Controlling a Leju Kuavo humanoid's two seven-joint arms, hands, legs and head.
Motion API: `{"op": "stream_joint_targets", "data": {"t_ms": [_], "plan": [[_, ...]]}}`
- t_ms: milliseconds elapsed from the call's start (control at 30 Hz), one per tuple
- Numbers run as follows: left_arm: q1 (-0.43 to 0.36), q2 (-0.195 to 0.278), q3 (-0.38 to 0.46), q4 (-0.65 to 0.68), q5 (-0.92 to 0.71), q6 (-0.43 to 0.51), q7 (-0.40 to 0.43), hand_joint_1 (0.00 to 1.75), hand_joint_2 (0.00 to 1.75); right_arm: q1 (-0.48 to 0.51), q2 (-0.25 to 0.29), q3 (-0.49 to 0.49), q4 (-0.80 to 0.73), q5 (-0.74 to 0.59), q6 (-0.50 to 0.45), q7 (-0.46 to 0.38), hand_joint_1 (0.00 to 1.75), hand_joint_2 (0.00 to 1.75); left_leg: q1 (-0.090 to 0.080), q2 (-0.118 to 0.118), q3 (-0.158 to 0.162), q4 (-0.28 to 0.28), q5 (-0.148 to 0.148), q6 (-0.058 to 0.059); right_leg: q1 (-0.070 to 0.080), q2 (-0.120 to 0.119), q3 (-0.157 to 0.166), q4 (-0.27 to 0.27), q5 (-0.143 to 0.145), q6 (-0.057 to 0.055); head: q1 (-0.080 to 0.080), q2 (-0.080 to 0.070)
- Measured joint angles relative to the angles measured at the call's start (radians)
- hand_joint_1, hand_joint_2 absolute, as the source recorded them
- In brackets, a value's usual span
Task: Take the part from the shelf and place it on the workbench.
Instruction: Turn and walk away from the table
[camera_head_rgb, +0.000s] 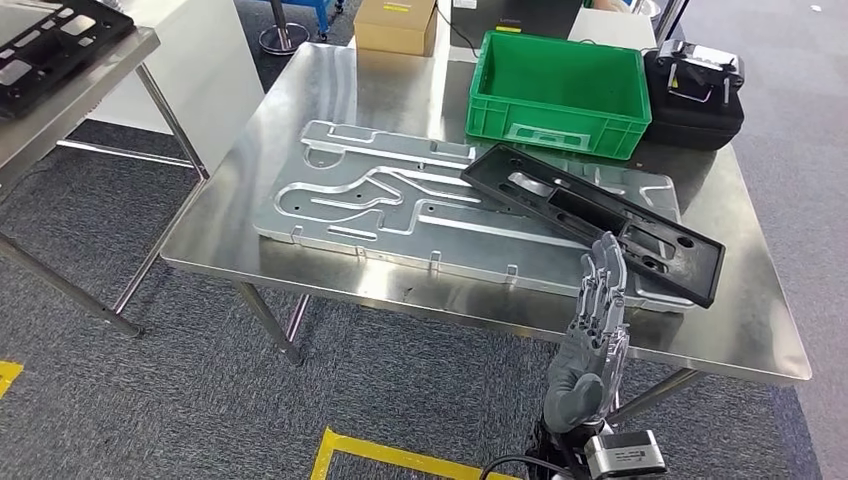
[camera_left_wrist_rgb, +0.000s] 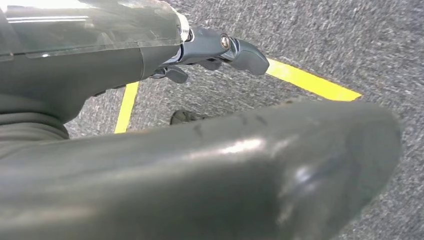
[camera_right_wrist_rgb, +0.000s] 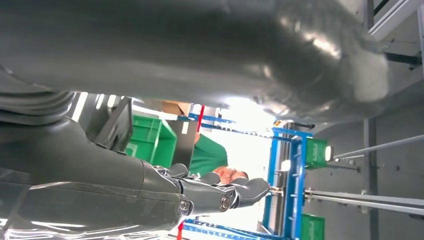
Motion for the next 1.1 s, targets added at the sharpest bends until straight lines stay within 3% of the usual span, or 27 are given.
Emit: {"op": "stream_joint_targets", "data": {"t_ms": [33, 100, 167, 267, 333, 433, 467, 500, 533, 600, 667, 800, 867, 933, 967, 1000, 1033, 1100], "plan": [[0.0, 0.0, 0.0, 0.0, 0.0, 0.0, 0.0, 0.0, 0.0, 0.0, -0.001, 0.0, 0.002, -0.016, 0.012, -0.002, 0.0, 0.0, 0.0, 0.0, -0.002, 0.001, 0.002, -0.001, 0.0, 0.0, 0.024, -0.034, 0.024, -0.002, 0.0, 0.0], [0.0, 0.0, 0.001, 0.0, 0.0, 0.0, -0.001, 0.0, 0.0, -0.001, -0.003, 0.0, 0.006, -0.047, 0.038, -0.004, 0.0, 0.0, -0.002, -0.001, -0.005, 0.005, 0.005, -0.005, 0.002, 0.0, 0.105, -0.174, 0.082, -0.01, 0.0, 0.0], [-0.001, 0.0, 0.003, 0.0, 0.001, 0.001, -0.002, 0.0, 0.0, -0.002, -0.004, 0.0, 0.009, -0.064, 0.055, -0.005, 0.0, 0.0, -0.005, -0.002, -0.01, 0.01, 0.007, -0.014, 0.006, 0.001, 0.154, -0.27, 0.107, -0.02, 0.0, 0.0], [-0.001, 0.0, 0.005, 0.0, 0.001, 0.002, -0.002, 0.0, 0.0, -0.002, -0.007, 0.0, 0.011, -0.073, 0.061, -0.006, 0.0, 0.0, -0.006, -0.002, -0.017, 0.011, 0.012, -0.031, 0.007, 0.0, 0.15, -0.286, 0.115, -0.035, -0.001, 0.0], [-0.001, 0.001, 0.006, 0.0, 0.001, 0.002, -0.002, 0.0, 0.0, -0.003, -0.008, 0.0, 0.011, -0.076, 0.064, -0.006, 0.0, 0.0, -0.005, -0.003, -0.033, 0.047, -0.018, -0.041, 0.002, -0.002, 0.145, -0.291, 0.125, -0.049, -0.002, 0.0], [0.0, 0.001, 0.007, 0.0, 0.0, 0.002, -0.002, 0.0, 0.0, -0.004, -0.008, 0.0, 0.014, -0.08, 0.071, -0.005, 0.0, 0.0, 0.0, -0.003, -0.107, 0.232, -0.124, -0.052, 0.002, -0.006, 0.131, -0.291, 0.136, -0.059, -0.003, 0.0], [0.001, 0.001, 0.007, 0.0, 0.0, 0.002, -0.002, 0.0, 0.0, -0.004, -0.008, 0.0, 0.016, -0.082, 0.073, -0.005, 0.0, 0.0, 0.001, -0.003, -0.126, 0.285, -0.144, -0.054, 0.003, -0.006, 0.126, -0.29, 0.139, -0.06, -0.003, 0.0], [0.002, 0.002, 0.007, 0.0, 0.0, 0.002, -0.002, 0.0, 0.0, -0.005, -0.008, 0.0, 0.018, -0.082, 0.073, -0.005, 0.0, 0.0, 0.002, -0.003, -0.128, 0.303, -0.146, -0.055, 0.003, -0.007, 0.122, -0.288, 0.141, -0.059, -0.003, 0.0], [0.002, 0.002, 0.007, 0.0, 0.0, 0.002, -0.002, 0.0, 0.0, -0.005, -0.008, 0.0, 0.019, -0.083, 0.073, -0.005, 0.0, 0.0, 0.002, -0.003, -0.107, 0.275, -0.126, -0.055, 0.003, -0.006, 0.12, -0.286, 0.143, -0.058, -0.003, 0.0], [0.001, 0.002, 0.007, 0.0, 0.0, 0.002, -0.002, 0.0, 0.0, -0.007, -0.007, 0.0, 0.019, -0.085, 0.076, -0.004, 0.0, 0.0, 0.002, -0.003, -0.023, 0.133, -0.069, -0.05, 0.003, -0.006, 0.118, -0.282, 0.144, -0.055, -0.003, 0.0], [-0.002, 0.002, 0.007, 0.0, 0.0, 0.002, -0.003, 0.0, 0.0, -0.011, -0.007, 0.0, 0.019, -0.087, 0.082, -0.004, 0.0, 0.0, -0.002, -0.003, 0.033, 0.025, -0.04, -0.041, 0.006, -0.006, 0.114, -0.277, 0.147, -0.047, -0.003, 0.0], [-0.003, 0.003, 0.008, 0.0, 0.0, 0.001, -0.003, 0.0, 0.0, -0.017, -0.007, 0.0, 0.019, -0.088, 0.09, -0.003, 0.0, 0.0, -0.003, -0.002, 0.032, 0.001, -0.025, -0.019, 0.006, -0.004, 0.104, -0.272, 0.149, -0.023, -0.002, 0.0], [-0.006, 0.004, 0.008, 0.0, 0.0, 0.001, -0.004, 0.0, 0.0, -0.021, -0.008, 0.0, 0.019, -0.089, 0.091, -0.001, 0.0, 0.0, 0.002, 0.001, 0.026, -0.007, -0.011, -0.005, 0.005, -0.002, 0.078, -0.212, 0.101, -0.015, 0.0, 0.0], [-0.008, 0.004, 0.009, 0.0, 0.0, 0.0, -0.005, 0.0, 0.0, -0.024, -0.008, 0.0, 0.023, -0.09, 0.091, 0.0, 0.0, 0.0, 0.001, 0.002, 0.014, -0.006, -0.002, 0.001, 0.001, -0.001, 0.024, -0.084, 0.024, -0.009, 0.001, 0.0], [-0.009, 0.004, 0.009, 0.0, 0.0, 0.0, -0.005, 0.0, 0.0, -0.024, -0.008, 0.0, 0.025, -0.091, 0.091, 0.0, 0.0, 0.0, 0.0, 0.003, 0.008, -0.005, 0.001, 0.001, 0.0, -0.001, 0.002, -0.027, 0.0, -0.006, 0.001, 0.0], [-0.009, 0.004, 0.01, 0.0, 0.0, 0.0, -0.004, 0.0, 0.0, -0.024, -0.008, 0.0, 0.028, -0.091, 0.091, 0.001, 0.0, 0.0, 0.0, 0.003, 0.002, -0.003, 0.005, 0.0, 0.0, -0.001, -0.004, 0.0, -0.006, -0.005, 0.001, 0.0], [-0.009, 0.004, 0.01, 0.0, 0.0, -0.001, -0.004, 0.0, 0.0, -0.024, -0.008, 0.0, 0.03, -0.091, 0.091, 0.001, 0.0, 0.0, 0.0, 0.003, -0.003, -0.001, 0.007, -0.002, -0.001, -0.001, 0.009, -0.013, 0.008, -0.004, 0.001, 0.0], [-0.01, 0.004, 0.011, 0.0, 0.0, -0.004, -0.004, 0.0, 0.0, -0.027, -0.008, 0.0, 0.033, -0.092, 0.091, 0.001, 0.0, 0.0, 0.0, 0.002, -0.01, 0.006, 0.01, -0.005, -0.002, -0.001, 0.084, -0.138, 0.066, -0.007, 0.001, 0.0]]}}
